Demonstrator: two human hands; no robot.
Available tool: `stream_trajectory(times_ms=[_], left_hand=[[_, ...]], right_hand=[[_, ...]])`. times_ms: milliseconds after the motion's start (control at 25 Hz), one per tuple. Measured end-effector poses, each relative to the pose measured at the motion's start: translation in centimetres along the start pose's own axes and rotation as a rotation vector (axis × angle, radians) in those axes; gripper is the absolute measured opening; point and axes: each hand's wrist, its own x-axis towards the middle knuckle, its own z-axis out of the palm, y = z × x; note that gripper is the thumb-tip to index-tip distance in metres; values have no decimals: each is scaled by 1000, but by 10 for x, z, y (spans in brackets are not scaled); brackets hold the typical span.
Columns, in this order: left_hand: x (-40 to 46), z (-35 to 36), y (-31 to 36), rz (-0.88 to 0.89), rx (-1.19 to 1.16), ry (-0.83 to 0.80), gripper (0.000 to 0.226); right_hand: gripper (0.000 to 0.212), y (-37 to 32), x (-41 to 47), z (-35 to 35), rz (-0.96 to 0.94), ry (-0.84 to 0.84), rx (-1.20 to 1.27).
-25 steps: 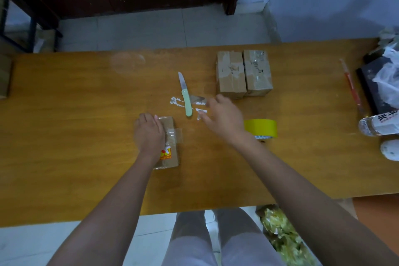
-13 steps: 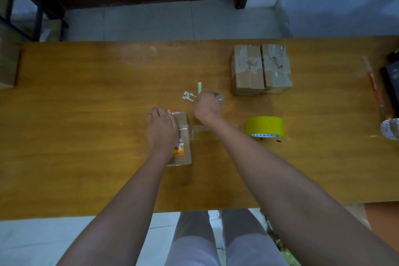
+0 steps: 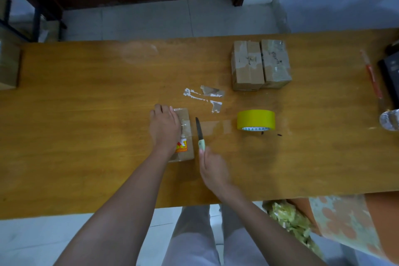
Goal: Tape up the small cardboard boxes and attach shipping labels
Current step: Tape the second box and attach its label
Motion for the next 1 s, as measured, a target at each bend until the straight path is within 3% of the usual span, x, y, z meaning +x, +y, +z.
stream_trajectory(times_ms=[1000], left_hand=[[5, 9, -7, 7, -155, 60, 38]], right_hand=[[38, -5, 14, 14, 20, -61, -138]])
